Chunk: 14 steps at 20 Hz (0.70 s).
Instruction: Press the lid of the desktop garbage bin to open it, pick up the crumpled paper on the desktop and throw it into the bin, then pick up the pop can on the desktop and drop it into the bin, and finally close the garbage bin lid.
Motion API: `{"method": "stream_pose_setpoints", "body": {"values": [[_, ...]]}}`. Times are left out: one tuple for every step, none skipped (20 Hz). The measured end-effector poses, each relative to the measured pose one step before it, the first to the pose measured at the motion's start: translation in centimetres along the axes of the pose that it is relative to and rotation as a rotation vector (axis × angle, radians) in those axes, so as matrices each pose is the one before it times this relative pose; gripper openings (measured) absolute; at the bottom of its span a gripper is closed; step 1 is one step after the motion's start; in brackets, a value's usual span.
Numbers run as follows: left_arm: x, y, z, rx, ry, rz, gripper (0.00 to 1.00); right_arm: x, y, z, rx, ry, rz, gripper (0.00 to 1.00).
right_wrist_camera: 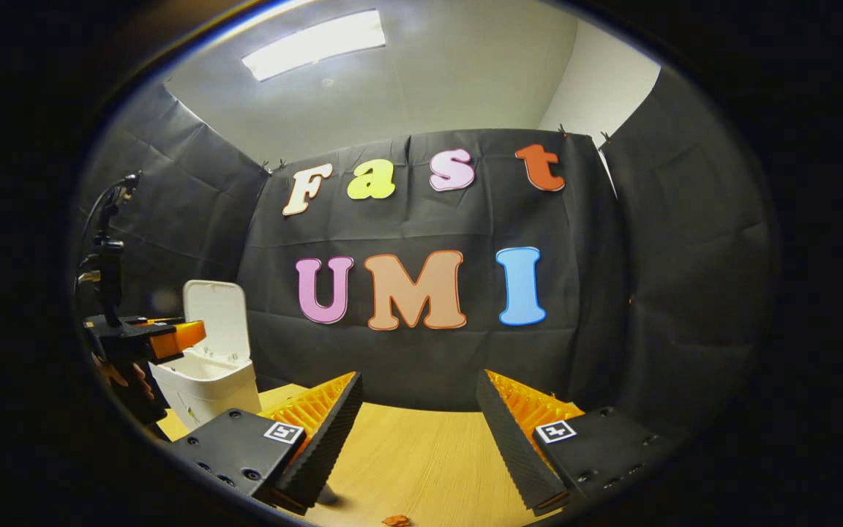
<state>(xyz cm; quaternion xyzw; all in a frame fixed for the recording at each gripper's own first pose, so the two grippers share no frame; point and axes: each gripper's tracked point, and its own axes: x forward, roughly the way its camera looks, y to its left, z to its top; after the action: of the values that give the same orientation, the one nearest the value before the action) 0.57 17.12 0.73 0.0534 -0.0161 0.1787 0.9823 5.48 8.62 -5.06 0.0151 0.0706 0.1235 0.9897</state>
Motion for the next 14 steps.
{"method": "stream_pose_setpoints", "body": {"values": [[-0.487,-0.904,-0.471,-0.00144,0.00779,-0.02302,0.64,0.12,-0.175,-0.638,0.00294,0.01548,0.0034,0.98],[-0.411,-0.977,-0.363,-0.00096,0.0084,-0.02031,0.75,0.129,-0.152,-0.426,-0.00054,0.01365,0.00237,0.99],[-0.499,-0.837,-0.412,-0.00252,0.0091,-0.02082,0.77,0.215,-0.164,-0.673,-0.00385,0.01525,0.00115,1.0],[-0.285,-0.748,-0.277,-0.0052,0.00588,-0.01551,0.78,0.185,-0.003,-0.843,-0.00583,0.01837,0.00205,0.98],[-0.316,-0.417,-0.2,-0.0058,0.00428,-0.00955,0.78,0.21,-0.019,-0.867,-0.0051,0.01878,0.0039,0.98],[-0.242,-0.422,-0.124,-0.00685,0.00825,-0.00742,0.79,0.248,-0.025,-0.988,-0.00427,0.01856,0.00563,0.99],[-0.243,-0.37,-0.153,-0.00888,0.00608,-0.00576,0.81,0.379,-0.022,-0.85,-0.00343,0.01999,0.00695,0.99],[-0.237,-0.337,0.07,-0.00806,0.00138,-0.00552,0.84,0.505,0.3,-0.964,-0.00308,0.0252,0.00928,0.99],[-0.303,-0.262,0.157,-0.00567,-0.00324,-0.00574,0.83,0.512,0.162,-1.311,-0.00147,0.03131,0.00966,0.99],[-0.346,-0.388,0.292,0.00146,-0.00677,-0.00749,0.84,0.27,0.118,-1.793,-0.00083,0.0359,0.01164,0.99],[-0.342,-0.075,0.253,0.00632,-0.00858,-0.00278,0.85,0.46,0.271,-1.711,-0.00077,0.04582,0.0143,0.99],[-0.241,-0.034,0.361,0.00916,-0.00537,-0.00019,0.86,0.486,0.351,-1.943,-0.00303,0.04815,0.01071,0.99],[-0.204,0.069,0.159,0.00788,-0.00184,0.00383,0.86,0.46,0.222,-1.769,-0.00711,0.04361,0.00968,0.99],[-0.287,0.102,0.046,0.00555,0.00216,0.0034,0.86,0.488,0.351,-1.286,-0.01449,0.02804,0.01245,0.99]]}}
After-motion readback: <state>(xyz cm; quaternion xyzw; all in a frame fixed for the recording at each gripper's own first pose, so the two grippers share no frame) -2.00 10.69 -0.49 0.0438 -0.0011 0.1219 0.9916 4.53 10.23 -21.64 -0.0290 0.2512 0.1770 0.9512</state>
